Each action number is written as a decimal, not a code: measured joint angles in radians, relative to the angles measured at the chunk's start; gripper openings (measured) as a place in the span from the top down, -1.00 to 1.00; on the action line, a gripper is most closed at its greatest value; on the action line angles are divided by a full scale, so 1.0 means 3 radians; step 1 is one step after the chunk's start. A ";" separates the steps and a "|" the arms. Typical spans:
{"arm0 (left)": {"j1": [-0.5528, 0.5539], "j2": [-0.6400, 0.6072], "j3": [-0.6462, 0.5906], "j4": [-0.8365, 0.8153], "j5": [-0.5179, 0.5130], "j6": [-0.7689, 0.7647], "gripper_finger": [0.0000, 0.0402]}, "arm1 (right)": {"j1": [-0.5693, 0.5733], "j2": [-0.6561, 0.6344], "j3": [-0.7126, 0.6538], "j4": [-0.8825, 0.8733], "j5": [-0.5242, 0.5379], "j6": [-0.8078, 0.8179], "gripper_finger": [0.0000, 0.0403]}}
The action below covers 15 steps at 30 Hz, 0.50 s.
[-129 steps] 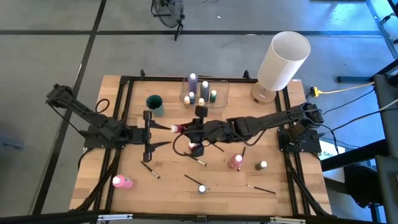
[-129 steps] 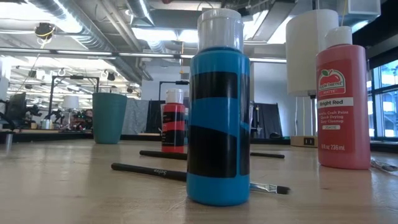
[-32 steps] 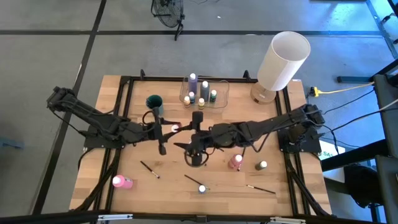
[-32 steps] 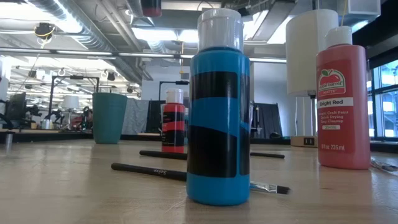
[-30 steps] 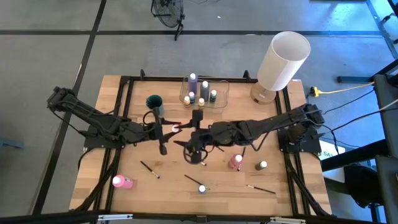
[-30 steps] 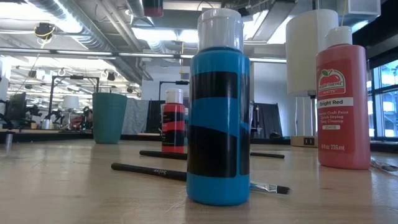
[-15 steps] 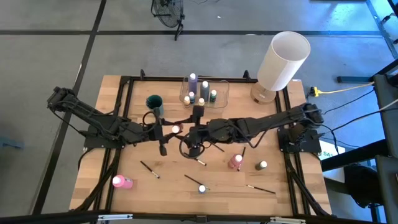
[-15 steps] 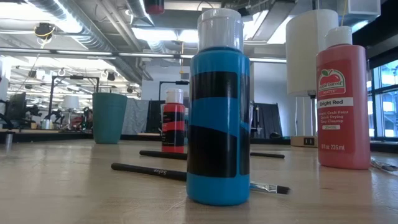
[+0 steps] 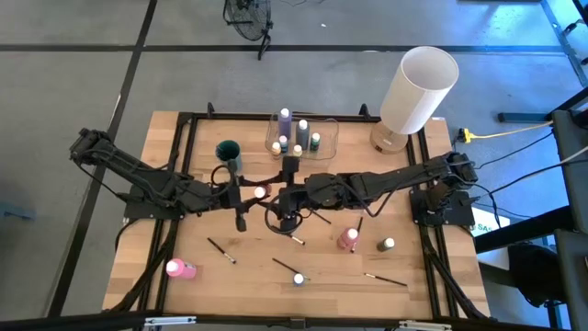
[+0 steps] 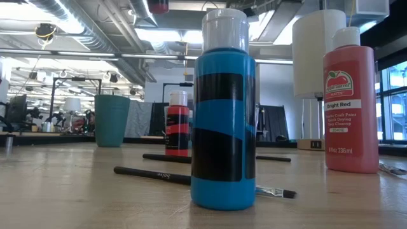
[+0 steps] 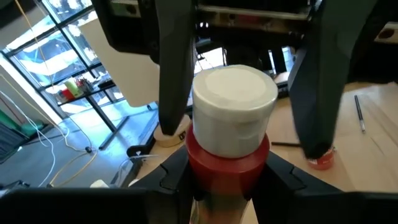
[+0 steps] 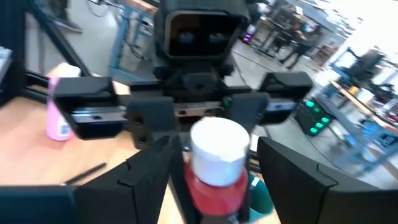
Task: Pick & Place Paint Supplies
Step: Put the red paint bottle into the transparent bin
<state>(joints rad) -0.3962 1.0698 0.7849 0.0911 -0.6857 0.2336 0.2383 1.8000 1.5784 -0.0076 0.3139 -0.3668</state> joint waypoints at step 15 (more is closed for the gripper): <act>0.0000 -0.0001 0.0000 0.0059 0.0029 -0.0004 0.42 | -0.0073 0.0001 0.0000 0.0032 -0.0300 -0.0033 0.15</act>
<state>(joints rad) -0.3962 1.0695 0.7849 0.1089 -0.6769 0.2324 0.2163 1.8004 1.5784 0.0019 0.2237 -0.3767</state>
